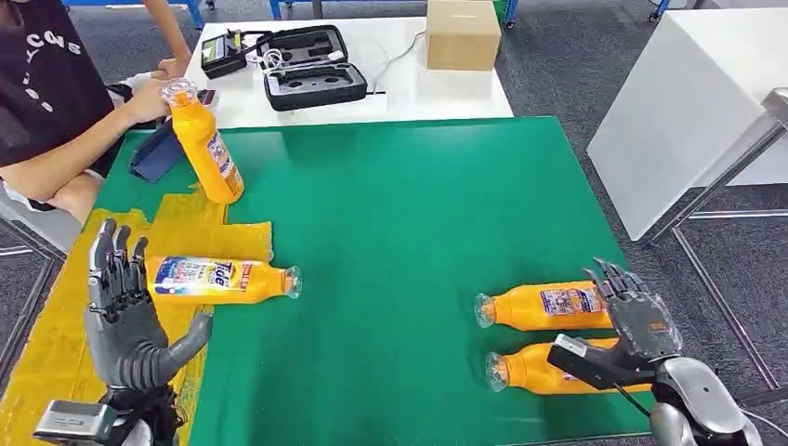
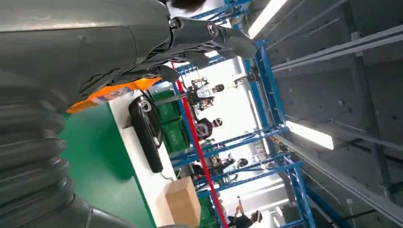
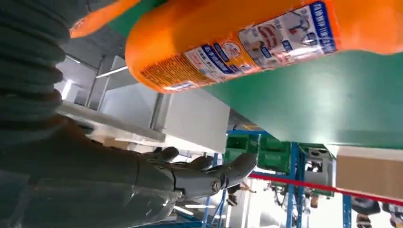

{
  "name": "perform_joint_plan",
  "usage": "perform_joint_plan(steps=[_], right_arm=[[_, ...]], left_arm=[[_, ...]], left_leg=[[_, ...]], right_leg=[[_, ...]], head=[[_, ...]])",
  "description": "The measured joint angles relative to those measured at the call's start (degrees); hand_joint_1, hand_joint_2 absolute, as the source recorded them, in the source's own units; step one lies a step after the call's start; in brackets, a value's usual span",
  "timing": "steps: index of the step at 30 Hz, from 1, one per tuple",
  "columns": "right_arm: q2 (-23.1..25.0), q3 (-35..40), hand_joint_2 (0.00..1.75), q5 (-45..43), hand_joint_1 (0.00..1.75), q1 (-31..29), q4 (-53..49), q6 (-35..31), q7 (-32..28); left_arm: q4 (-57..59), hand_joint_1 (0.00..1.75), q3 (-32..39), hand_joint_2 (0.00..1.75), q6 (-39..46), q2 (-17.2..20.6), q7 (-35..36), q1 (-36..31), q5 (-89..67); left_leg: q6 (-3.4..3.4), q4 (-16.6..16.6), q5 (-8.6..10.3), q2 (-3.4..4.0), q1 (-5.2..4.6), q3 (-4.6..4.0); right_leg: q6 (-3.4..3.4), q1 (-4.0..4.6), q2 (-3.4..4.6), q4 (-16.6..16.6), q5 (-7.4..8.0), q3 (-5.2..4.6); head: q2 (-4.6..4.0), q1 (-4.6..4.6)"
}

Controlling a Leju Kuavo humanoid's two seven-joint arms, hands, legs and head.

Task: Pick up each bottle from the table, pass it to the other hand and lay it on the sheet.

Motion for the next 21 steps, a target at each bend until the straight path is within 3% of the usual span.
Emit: perform_joint_plan(steps=[11,21], right_arm=[[0.3,1.3,1.75,3.4,0.00,-3.6,5.6,-0.8,1.4],[2.3,5.6,1.75,12.1,0.00,-8.0,14.4,-2.6,9.0]], left_arm=[[0.0,0.00,-0.6,1.75,0.0,0.0,0.0,0.0,-0.2],[0.0,0.00,-1.0,1.75,-0.9,0.0,0.2,0.0,-1.2]], left_leg=[[0.01,0.0,0.00,-0.09,0.00,0.09],[0.00,0.0,0.01,0.00,0.01,0.05]], right_leg=[[0.00,-0.01,-0.03,0.0,0.00,0.12],[0.00,0.01,-0.01,0.0,0.00,0.08]], head=[[0.00,0.02],[0.00,-0.02]])
